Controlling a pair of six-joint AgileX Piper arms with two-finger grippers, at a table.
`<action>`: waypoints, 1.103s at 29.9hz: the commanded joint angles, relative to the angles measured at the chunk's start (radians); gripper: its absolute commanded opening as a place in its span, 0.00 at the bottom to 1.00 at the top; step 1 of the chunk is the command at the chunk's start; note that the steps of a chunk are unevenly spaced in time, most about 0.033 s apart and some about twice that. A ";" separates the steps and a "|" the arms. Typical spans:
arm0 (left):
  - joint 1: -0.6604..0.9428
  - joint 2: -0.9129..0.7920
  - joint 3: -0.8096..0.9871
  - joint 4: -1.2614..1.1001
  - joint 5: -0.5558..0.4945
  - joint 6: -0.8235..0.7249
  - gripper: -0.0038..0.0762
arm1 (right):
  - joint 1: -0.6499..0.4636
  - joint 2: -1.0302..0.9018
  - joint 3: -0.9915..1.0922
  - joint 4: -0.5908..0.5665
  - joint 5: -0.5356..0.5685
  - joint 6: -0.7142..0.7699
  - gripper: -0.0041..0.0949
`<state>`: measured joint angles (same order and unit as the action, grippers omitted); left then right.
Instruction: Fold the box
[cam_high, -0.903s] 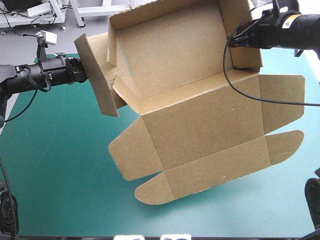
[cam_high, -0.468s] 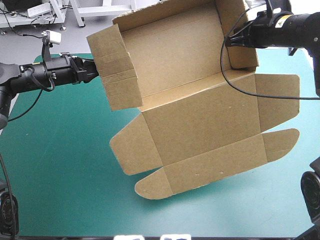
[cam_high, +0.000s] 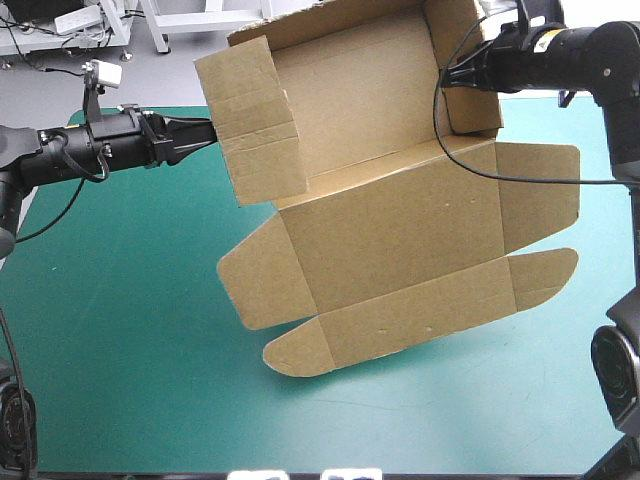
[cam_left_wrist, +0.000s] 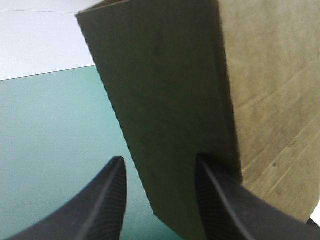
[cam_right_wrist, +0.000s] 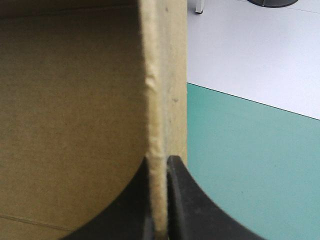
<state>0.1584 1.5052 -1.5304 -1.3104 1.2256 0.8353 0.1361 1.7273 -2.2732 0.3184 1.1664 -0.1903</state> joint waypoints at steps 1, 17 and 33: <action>-0.006 -0.036 -0.031 -0.104 0.056 -0.006 0.45 | -0.003 -0.034 -0.023 0.038 -0.090 0.013 0.02; -0.006 -0.036 -0.031 -0.136 0.056 -0.006 0.45 | -0.003 -0.012 -0.023 0.073 -0.112 0.013 0.02; -0.006 -0.036 -0.031 -0.142 -0.004 -0.001 0.45 | 0.018 -0.001 0.006 0.163 -0.091 0.052 0.02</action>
<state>0.1584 1.5052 -1.5304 -1.3679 1.2267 0.8322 0.1393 1.7760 -2.2624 0.4132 1.1324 -0.1708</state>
